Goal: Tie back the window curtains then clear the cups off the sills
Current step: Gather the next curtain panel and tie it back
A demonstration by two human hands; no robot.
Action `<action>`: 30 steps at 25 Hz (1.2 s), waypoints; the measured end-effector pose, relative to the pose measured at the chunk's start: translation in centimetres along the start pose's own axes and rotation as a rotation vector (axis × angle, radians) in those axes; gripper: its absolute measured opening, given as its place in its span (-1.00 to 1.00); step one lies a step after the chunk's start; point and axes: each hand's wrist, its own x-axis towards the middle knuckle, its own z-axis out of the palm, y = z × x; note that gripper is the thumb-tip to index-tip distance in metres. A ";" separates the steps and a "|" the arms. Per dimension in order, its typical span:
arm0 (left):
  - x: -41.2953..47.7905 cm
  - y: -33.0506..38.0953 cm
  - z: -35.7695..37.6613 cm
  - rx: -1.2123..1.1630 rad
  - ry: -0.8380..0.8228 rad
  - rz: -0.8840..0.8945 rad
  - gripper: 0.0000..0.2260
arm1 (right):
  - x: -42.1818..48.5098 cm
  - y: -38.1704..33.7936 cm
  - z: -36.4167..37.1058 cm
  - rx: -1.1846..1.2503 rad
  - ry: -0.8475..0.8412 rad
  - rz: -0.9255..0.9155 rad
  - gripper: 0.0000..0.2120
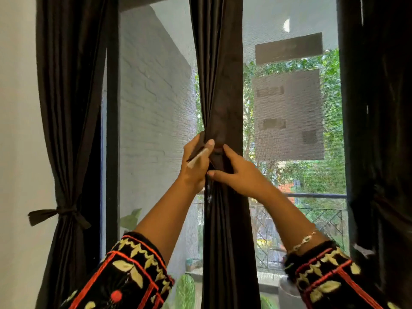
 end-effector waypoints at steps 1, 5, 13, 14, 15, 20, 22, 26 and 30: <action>0.5 -0.1 -0.4 -0.046 -0.013 -0.043 -0.80 | 0.0 0.6 -1.1 0.118 0.053 0.007 -0.33; 1.2 0.1 -1.3 -0.094 -0.073 -0.182 -0.71 | 2.5 4.4 -4.1 0.457 0.206 0.224 -0.31; 0.5 1.3 -1.8 -0.048 -0.158 -0.218 -0.81 | 3.8 5.0 -4.0 1.038 -0.042 0.289 -0.75; 0.6 1.2 -1.9 -0.021 -0.121 -0.211 -0.82 | 3.9 4.8 -3.8 0.974 -0.009 0.287 -0.71; 0.7 1.0 -2.1 0.004 -0.069 -0.194 -0.82 | 4.0 4.3 -3.6 0.865 0.044 0.280 -0.69; 0.3 -0.3 -1.6 0.220 0.115 0.079 -0.74 | 2.1 1.4 -1.6 -0.037 0.318 0.076 -0.78; -0.6 -0.1 -0.4 0.296 0.127 0.202 -0.81 | 0.7 -0.4 0.1 -0.269 0.317 0.006 -0.65; -2.1 0.3 1.1 0.286 0.070 0.210 -0.80 | 0.2 -1.9 2.8 -0.460 0.327 -0.048 -0.47; -1.1 0.3 0.4 0.044 0.008 -0.088 -0.44 | -0.3 -1.9 4.0 -0.482 0.392 -0.120 -0.49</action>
